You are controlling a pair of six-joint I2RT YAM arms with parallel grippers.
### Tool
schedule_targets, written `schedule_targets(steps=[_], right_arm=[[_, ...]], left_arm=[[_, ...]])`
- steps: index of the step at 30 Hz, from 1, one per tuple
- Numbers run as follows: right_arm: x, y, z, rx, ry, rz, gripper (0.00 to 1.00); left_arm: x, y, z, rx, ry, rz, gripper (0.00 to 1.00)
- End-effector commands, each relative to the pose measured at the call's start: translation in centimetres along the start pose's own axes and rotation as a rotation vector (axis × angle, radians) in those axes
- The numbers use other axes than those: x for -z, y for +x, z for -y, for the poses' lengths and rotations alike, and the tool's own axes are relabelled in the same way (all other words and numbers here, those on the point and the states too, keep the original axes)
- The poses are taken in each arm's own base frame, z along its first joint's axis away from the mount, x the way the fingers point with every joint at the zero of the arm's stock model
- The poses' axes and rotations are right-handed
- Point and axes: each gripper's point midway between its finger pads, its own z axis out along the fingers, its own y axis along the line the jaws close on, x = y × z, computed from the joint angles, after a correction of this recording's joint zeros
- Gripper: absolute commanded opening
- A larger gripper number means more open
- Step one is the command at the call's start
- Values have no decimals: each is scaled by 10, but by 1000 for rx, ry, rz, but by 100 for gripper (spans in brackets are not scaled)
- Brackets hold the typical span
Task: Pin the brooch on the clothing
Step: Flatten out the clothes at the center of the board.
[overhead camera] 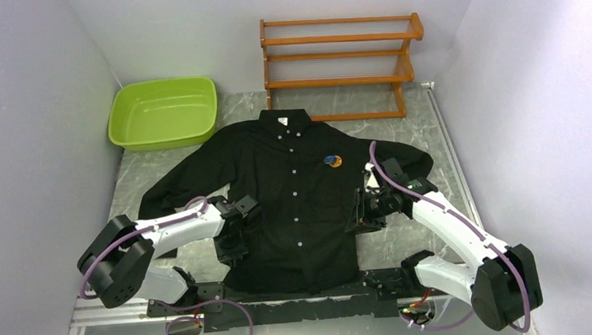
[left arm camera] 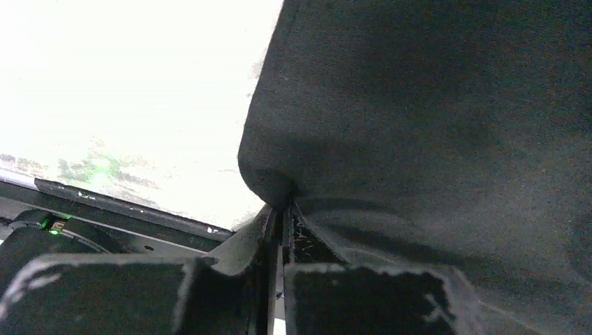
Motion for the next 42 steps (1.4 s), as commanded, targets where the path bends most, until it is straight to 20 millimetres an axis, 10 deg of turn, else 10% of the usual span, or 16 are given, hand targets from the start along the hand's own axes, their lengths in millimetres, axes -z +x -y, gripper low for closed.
schedule_targets(steps=[1, 4, 16, 23, 30, 34, 42], right_arm=[[17, -14, -24, 154, -31, 74, 48], [27, -16, -28, 178, -50, 128, 64], [7, 12, 28, 78, 132, 58, 67], [-4, 39, 30, 34, 91, -39, 65], [-26, 73, 24, 12, -13, -190, 44], [-25, 78, 30, 12, 29, -215, 2], [2, 84, 37, 47, 138, -259, 0]], left_arm=[[-7, -2, 19, -55, 78, 1, 3], [-8, 7, 28, -79, 127, -50, 3], [58, 2, -25, 95, 89, 62, 3], [62, 20, -41, 115, 103, 9, 3], [61, 24, -41, 87, 97, -14, 3], [56, 32, -39, 61, 96, -49, 3], [61, 32, -45, 15, 16, -52, 3]])
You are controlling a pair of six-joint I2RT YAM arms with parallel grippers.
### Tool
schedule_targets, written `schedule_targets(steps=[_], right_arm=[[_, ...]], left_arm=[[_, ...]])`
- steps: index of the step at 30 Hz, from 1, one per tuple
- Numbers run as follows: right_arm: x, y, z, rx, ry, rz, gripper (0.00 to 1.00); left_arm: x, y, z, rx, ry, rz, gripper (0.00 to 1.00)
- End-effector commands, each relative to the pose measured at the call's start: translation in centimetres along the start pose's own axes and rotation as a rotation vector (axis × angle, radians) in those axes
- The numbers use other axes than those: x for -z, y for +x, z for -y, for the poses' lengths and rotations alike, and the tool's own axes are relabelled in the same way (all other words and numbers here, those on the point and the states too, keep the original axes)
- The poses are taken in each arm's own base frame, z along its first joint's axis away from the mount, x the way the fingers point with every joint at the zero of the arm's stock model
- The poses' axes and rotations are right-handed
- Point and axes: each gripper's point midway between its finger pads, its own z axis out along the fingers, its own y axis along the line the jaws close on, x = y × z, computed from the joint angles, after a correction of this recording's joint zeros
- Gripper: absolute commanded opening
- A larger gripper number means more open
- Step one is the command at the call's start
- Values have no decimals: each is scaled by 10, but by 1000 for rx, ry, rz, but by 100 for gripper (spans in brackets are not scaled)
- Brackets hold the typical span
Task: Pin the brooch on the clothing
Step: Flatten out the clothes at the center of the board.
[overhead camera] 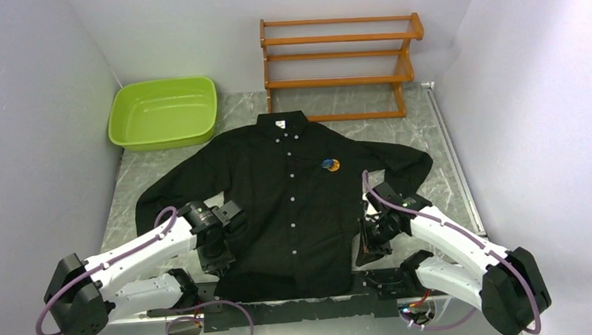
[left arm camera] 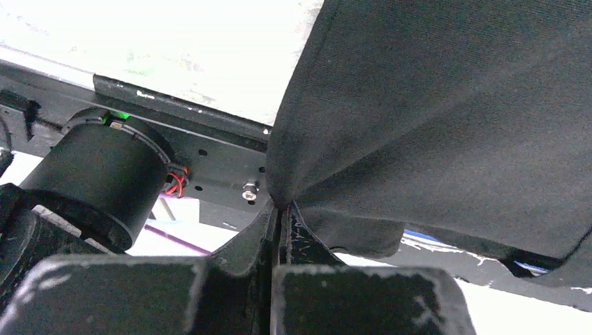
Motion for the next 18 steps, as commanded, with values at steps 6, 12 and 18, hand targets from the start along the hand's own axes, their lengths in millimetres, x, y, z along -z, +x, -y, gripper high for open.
schedule_targets(steps=[6, 12, 18], right_arm=[[25, -5, -39, 166, -177, 55, 52], [2, -15, -60, 221, -314, 112, 76], [-21, -15, -51, 207, -287, 62, 38]], left_arm=[[17, -3, -12, -47, -71, 14, 3], [12, 0, -5, -60, -39, -4, 3], [12, 0, -3, -64, -27, -3, 3]])
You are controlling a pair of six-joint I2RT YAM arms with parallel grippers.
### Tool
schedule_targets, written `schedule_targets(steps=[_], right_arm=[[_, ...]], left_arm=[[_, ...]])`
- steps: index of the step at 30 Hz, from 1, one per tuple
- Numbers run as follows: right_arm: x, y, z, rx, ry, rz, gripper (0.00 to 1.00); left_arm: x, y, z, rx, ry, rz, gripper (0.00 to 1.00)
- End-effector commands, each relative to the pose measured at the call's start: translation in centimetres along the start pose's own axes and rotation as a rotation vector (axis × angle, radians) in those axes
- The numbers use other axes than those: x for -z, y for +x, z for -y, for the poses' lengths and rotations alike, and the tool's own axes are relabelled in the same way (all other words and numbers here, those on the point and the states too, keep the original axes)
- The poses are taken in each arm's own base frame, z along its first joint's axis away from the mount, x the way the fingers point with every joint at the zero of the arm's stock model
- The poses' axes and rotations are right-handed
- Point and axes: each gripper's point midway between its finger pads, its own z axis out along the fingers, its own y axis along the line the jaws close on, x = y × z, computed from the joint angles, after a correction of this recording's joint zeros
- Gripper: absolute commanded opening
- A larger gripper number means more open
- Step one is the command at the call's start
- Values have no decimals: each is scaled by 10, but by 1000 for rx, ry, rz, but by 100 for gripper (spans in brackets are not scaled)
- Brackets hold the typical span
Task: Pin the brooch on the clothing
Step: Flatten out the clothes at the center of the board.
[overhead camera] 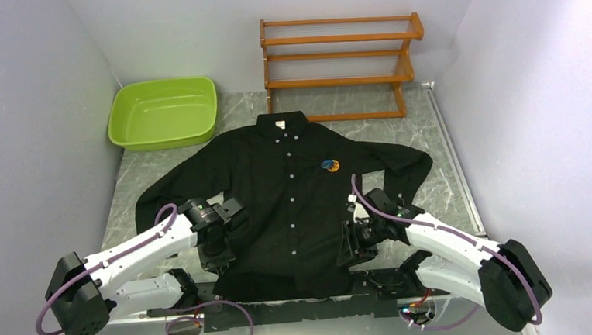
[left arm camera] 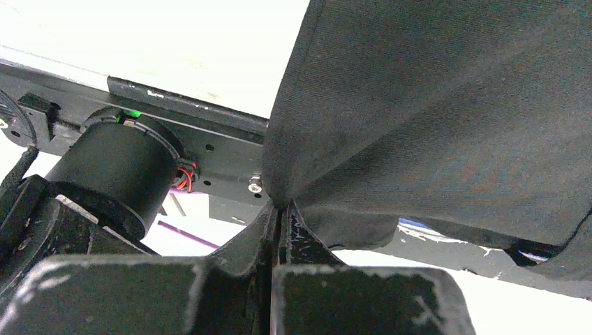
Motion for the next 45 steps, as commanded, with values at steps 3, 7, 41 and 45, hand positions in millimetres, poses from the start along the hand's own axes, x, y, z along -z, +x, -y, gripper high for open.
schedule_targets(steps=[3, 7, 41, 45], right_arm=[[7, -11, -8, 4, 28, 25, 2], [30, -3, -12, -42, 116, -37, 0], [75, -134, -21, 22, -3, 415, 100], [88, -166, 22, -73, 81, 522, 100]], left_arm=[[4, 2, -3, -24, 1, -3, 3], [9, 2, -3, -42, -6, -7, 3], [35, -58, 95, -266, 344, 115, 94], [38, -108, 122, -236, 500, 158, 94]])
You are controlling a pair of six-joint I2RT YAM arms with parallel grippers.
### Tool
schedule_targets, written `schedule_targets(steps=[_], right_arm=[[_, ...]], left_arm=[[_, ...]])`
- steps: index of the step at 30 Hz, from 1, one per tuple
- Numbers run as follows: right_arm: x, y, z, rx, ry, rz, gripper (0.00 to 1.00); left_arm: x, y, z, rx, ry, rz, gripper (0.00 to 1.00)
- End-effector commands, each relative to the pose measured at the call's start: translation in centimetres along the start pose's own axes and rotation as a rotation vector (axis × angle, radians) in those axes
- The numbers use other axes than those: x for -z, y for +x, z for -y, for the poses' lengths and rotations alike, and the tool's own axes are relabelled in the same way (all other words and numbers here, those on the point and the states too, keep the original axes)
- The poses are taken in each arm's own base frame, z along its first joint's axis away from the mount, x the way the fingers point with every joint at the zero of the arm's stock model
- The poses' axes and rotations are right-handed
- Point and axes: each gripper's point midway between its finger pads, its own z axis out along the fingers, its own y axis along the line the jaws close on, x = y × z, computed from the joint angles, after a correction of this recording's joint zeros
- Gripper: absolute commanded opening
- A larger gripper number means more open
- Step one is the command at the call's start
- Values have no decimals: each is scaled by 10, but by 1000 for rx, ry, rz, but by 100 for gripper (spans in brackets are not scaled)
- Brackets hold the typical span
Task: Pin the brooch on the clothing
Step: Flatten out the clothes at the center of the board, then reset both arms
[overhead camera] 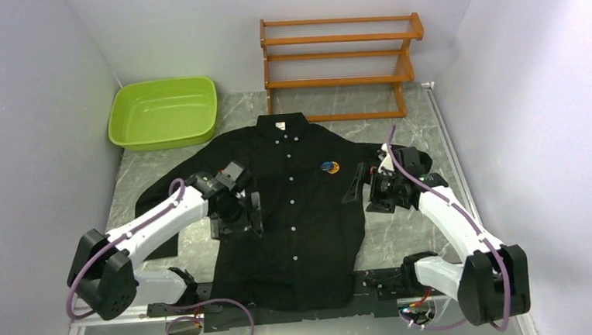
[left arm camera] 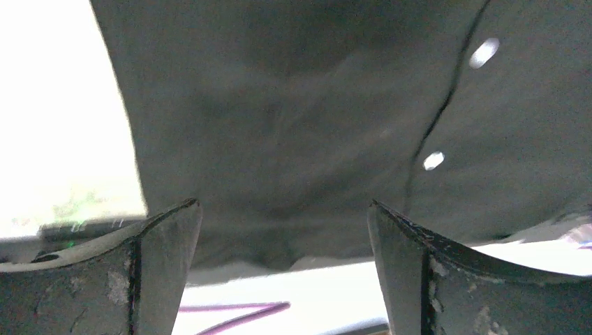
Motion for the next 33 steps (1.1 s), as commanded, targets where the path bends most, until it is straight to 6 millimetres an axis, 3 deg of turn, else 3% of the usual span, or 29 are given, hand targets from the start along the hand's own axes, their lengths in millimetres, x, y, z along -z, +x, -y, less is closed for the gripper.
schedule_targets(steps=[1, 3, 6, 9, 12, 16, 21, 28, 31, 33], right_arm=[[-3, -47, 30, -19, 31, 151, 100], [-1, -67, 54, -91, 97, 237, 100], [4, -89, 89, -205, 171, 347, 100], [8, -105, 121, -273, 251, 431, 100], [14, -119, 136, -268, 303, 498, 100], [32, -137, 145, -238, 371, 623, 100], [63, -161, 146, -173, 404, 862, 100], [118, -184, 154, -71, 570, 1100, 100], [113, -172, 165, -19, 590, 1155, 100], [105, -165, 167, 26, 566, 1183, 100]], left_arm=[[10, -81, 36, -18, 262, 172, 94], [9, -113, 20, 45, 269, 237, 94], [6, -152, -25, 179, 199, 315, 95], [2, -176, -68, 320, 190, 359, 95], [6, -191, -110, 449, 181, 438, 95], [15, -200, -143, 522, 129, 579, 95], [36, -210, -162, 569, 90, 809, 95], [69, -211, -213, 531, -162, 1152, 95], [56, -209, -226, 418, -263, 1186, 95], [39, -207, -225, 371, -259, 1168, 95]])
